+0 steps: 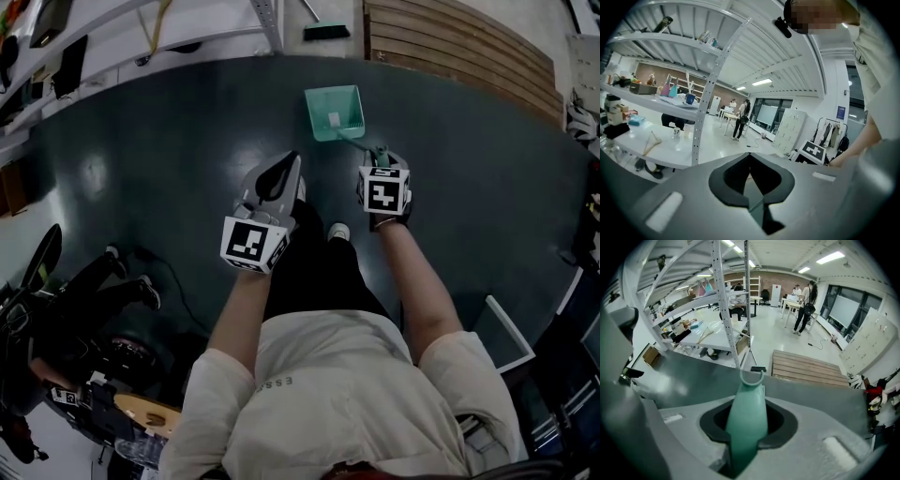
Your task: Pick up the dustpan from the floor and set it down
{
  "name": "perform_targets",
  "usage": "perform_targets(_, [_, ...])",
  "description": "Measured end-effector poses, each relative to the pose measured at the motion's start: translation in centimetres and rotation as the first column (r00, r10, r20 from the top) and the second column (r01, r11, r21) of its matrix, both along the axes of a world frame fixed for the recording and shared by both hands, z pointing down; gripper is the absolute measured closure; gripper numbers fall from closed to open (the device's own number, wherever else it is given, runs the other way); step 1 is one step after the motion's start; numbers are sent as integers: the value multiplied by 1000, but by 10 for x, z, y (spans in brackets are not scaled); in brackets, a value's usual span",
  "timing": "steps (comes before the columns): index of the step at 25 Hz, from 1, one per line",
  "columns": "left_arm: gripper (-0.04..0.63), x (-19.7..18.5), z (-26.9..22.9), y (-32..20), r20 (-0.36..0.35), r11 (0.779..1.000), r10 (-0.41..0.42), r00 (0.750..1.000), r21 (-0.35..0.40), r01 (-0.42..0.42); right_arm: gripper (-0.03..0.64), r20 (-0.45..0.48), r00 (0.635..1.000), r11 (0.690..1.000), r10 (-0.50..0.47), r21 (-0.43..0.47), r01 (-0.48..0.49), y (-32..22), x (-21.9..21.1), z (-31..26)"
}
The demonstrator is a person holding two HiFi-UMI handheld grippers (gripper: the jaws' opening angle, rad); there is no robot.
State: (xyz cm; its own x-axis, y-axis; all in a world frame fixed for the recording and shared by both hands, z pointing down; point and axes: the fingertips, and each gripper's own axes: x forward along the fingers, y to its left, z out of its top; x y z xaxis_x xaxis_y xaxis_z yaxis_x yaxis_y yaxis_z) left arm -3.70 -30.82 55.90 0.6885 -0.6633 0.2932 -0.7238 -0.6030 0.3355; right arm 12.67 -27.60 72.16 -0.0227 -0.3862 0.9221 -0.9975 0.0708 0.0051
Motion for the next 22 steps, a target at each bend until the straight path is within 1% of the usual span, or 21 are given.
perform_targets(4, [580, -1, 8, -7, -11, 1000, -4, 1000, -4, 3, 541, -1, 1000, 1000, -12, -8, 12, -3, -9, 15])
perform_targets(9, [580, -4, 12, -9, -17, 1000, -14, 1000, -16, 13, 541, 5, 1000, 1000, 16, -14, -16, 0, -14, 26])
perform_targets(13, [580, -7, 14, -5, -19, 999, -23, 1000, -31, 23, 540, 22, 1000, 999, 20, -26, -19, 9, -20, 32])
perform_targets(16, [580, -4, 14, 1, -22, 999, -20, 1000, -39, 19, 498, 47, 999, 999, 24, -42, -22, 16, -22, 35])
perform_targets(17, [580, -3, 14, 3, -23, 999, -17, 1000, -40, 16, 488, 53, 998, 999, 20, -36, -18, 16, -24, 34])
perform_targets(20, [580, -2, 8, 8, -28, 999, -12, 1000, -35, 11, 424, 75, 997, 1000, 21, -5, -21, 14, -30, 26])
perform_targets(22, [580, -1, 3, 13, -27, 1000, -7, 1000, -29, 6, 416, 92, 996, 1000, 17, 10, -18, 14, -32, 14])
